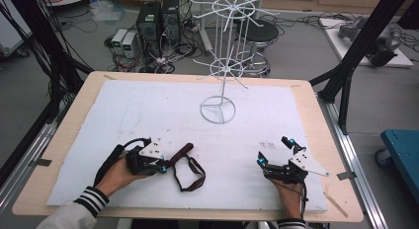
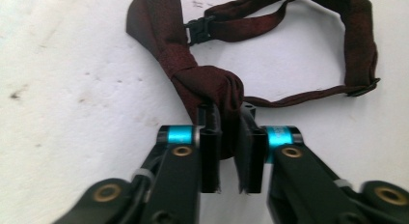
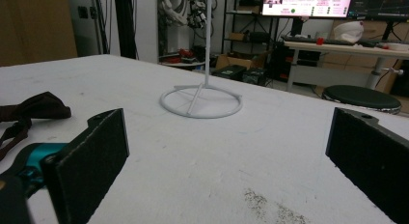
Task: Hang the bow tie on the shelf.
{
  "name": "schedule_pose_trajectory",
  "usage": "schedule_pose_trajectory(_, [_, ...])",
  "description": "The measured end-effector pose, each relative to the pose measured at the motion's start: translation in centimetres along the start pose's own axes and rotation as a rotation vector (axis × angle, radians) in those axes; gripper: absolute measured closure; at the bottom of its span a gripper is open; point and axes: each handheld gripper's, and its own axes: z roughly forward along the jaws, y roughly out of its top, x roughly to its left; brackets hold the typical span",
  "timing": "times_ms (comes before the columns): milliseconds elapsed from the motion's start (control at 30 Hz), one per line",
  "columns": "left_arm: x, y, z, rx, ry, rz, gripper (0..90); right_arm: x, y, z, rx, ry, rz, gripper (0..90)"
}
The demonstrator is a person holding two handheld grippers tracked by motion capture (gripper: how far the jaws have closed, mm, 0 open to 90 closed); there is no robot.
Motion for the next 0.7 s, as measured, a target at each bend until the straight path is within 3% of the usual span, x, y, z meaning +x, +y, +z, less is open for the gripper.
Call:
schedule_pose_trajectory(300, [0.2, 0.0, -0.2, -0.011, 0.004, -0.011, 84.4, 0.0, 0.0, 0.0, 0.000, 0.002, 0.004, 0.6])
schedule_pose_trajectory(700, [0.8, -0.3, -1.8, -0.126, -0.032, -0.039, 84.3, 0.0, 0.0, -0.1, -0.009, 0.001, -0.001, 0.6])
